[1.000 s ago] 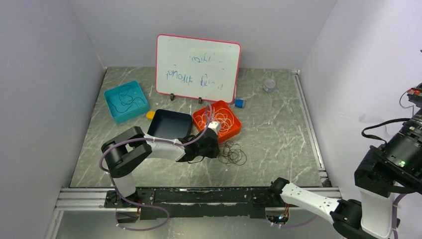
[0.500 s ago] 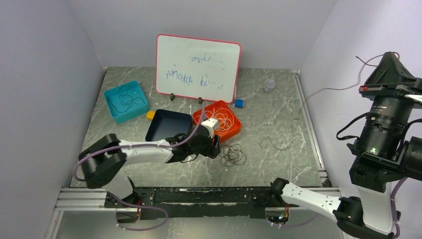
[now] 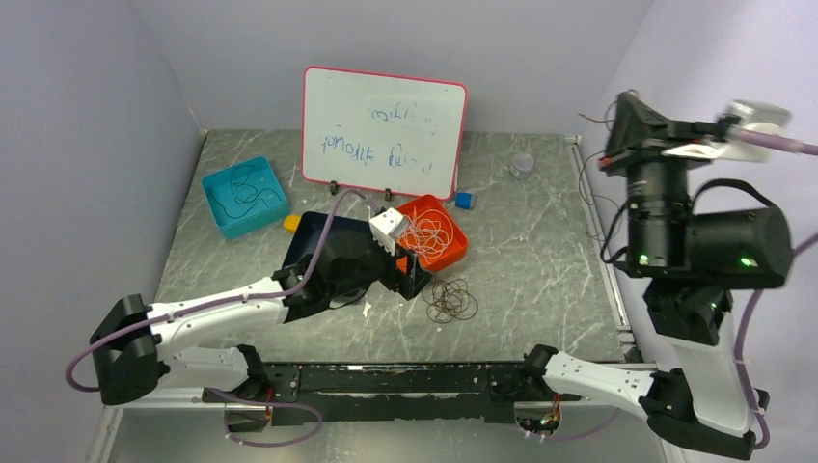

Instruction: Untangle the cables

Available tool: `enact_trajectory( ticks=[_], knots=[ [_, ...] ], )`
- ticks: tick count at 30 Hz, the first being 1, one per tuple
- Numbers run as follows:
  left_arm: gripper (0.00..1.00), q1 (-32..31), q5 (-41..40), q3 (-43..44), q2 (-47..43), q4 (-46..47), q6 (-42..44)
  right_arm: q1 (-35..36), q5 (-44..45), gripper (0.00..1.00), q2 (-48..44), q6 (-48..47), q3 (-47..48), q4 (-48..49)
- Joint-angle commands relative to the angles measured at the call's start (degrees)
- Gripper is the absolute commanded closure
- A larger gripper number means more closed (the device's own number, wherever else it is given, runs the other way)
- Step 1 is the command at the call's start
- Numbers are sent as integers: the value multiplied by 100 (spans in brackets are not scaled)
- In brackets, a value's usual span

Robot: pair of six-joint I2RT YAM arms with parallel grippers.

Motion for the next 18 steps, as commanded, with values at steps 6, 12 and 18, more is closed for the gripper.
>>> enact_trajectory(
  ticks=[6, 12, 18],
  knots=[
    [3, 35, 332, 909, -446, 463, 1156, 50, -1026, 100, 371, 1064, 149, -906],
    [3, 35, 870, 1953, -59, 907, 1725, 50, -1561, 100, 434, 1656, 117, -931],
    [5, 41, 1282, 2813, 496, 1099, 2142, 49, -2127, 100, 568, 2309, 110, -1046]
  ],
)
